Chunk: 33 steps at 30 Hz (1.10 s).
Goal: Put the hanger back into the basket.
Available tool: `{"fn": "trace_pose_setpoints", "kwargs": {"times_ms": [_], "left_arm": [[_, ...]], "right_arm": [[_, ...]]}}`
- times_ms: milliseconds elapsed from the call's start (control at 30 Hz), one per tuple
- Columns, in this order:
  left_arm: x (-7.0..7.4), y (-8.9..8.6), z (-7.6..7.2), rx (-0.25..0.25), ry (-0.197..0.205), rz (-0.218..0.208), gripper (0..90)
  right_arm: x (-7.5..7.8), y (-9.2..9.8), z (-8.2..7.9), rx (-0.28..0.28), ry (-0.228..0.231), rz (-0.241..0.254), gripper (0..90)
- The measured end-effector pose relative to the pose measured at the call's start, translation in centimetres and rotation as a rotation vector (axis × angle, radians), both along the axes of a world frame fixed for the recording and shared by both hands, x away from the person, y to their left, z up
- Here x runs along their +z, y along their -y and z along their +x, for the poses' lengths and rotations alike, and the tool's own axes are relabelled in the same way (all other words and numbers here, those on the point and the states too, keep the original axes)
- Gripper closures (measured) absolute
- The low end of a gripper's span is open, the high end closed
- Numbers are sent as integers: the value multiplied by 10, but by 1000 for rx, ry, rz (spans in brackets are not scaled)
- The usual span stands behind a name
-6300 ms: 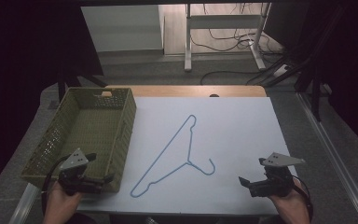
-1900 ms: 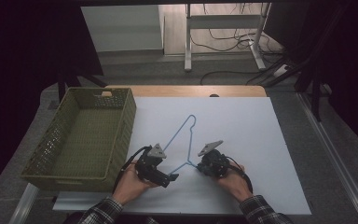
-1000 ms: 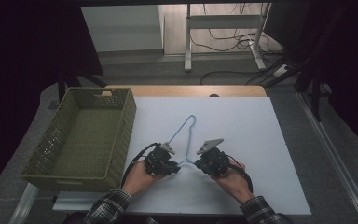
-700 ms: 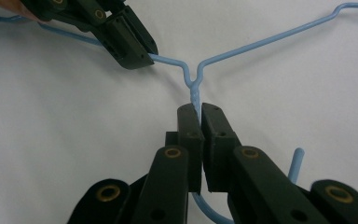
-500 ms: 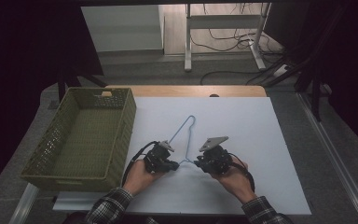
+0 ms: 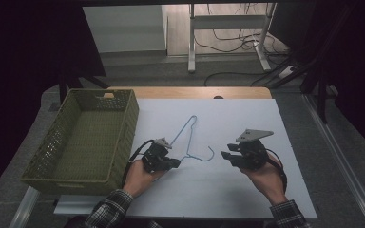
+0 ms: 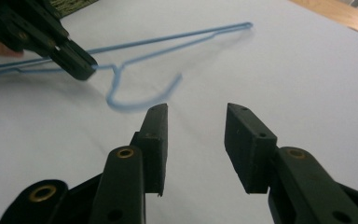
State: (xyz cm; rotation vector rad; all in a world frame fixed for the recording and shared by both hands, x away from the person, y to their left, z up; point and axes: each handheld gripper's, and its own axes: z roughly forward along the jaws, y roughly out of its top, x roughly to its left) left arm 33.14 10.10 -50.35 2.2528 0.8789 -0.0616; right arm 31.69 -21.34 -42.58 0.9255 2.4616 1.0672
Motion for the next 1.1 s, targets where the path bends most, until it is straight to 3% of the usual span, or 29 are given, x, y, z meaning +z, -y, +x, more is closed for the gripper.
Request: {"fn": "trace_pose_setpoints", "kwargs": {"times_ms": [133, 233, 400, 567, 767, 800, 867, 933, 967, 1000, 1067, 1100], "left_arm": [[7, -7, 1, 12, 15, -39, 871], [13, -13, 0, 33, 25, -91, 871], [16, -15, 0, 38, 31, -115, 872], [19, -15, -2, 36, 27, -144, 872], [21, -13, -3, 25, 7, -187, 872], [21, -12, -4, 20, 6, -190, 872], [21, -8, -6, 16, 5, -194, 870], [22, -7, -6, 14, 9, -187, 865], [23, -5, -9, 8, 47, -173, 856], [23, -5, -9, 8, 47, -173, 837], [32, 0, -15, -4, 122, -100, 745], [32, 0, -15, -4, 122, -100, 701]], "right_arm": [[-7, 4, 0, 1, -23, 8, 587], [-15, -5, 0, 34, -44, 22, 587], [-18, -24, 0, 89, -36, 53, 595], [-20, -59, 3, 161, 28, 67, 605], [-21, -76, 7, 150, 79, 89, 661], [-21, -78, 7, 145, 95, 102, 686], [-20, -80, 6, 136, 124, 126, 823], [-20, -81, 5, 146, 115, 133, 836], [-17, -83, 2, 141, 133, 116, 844], [-17, -83, 2, 141, 133, 116, 844], [-11, -84, 0, 120, 149, 96, 845], [-9, -85, 0, 109, 143, 93, 845]]}}
